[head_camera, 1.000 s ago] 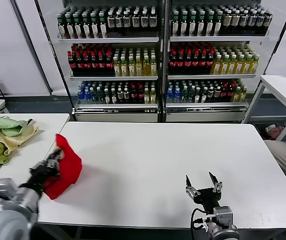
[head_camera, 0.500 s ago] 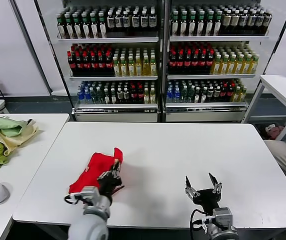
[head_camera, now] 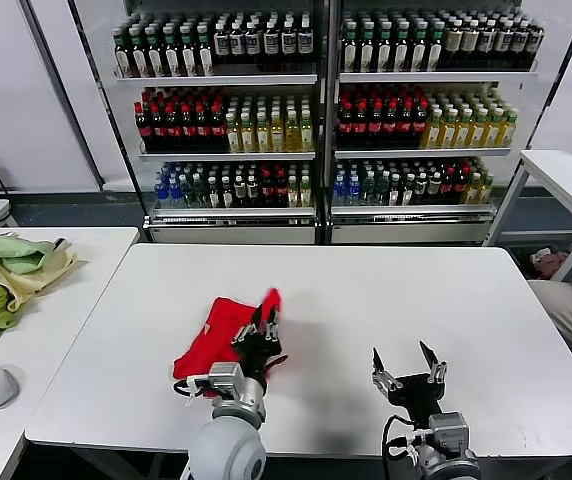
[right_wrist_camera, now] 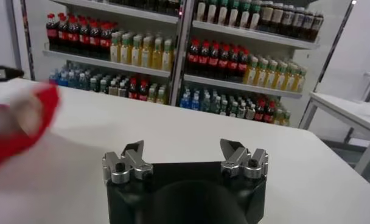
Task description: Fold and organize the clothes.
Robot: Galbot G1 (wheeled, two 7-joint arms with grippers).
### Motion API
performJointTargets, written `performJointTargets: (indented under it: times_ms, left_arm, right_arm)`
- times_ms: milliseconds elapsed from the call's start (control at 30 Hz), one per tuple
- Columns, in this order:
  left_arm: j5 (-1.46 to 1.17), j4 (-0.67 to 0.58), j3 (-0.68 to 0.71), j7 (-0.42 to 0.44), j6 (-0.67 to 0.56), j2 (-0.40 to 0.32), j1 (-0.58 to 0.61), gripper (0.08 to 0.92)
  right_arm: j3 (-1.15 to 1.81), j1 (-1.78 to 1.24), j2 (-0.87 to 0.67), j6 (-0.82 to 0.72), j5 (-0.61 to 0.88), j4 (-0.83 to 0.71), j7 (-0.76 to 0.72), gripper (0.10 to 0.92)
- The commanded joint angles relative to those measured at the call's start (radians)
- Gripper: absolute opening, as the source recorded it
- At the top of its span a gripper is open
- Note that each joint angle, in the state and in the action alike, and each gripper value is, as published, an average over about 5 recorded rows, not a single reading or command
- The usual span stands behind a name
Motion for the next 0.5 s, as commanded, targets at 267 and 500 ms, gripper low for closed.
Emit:
performJointTargets:
  times_ms: [267,500]
  left_arm:
    - [0.332,0.003,-0.346,0.267,-0.337,0.199,-0.024,0.612]
    - [0.352,0.025,-0.496,0.309,-0.395,0.264,0.043,0.794]
  right_arm:
    - [-0.174,0.224,0.040,-0.097,0.147,-0.120,0.005,0.823]
    - [-0.347,0.375,0.133,-0.101,0.248,-0.344,0.058,0.823]
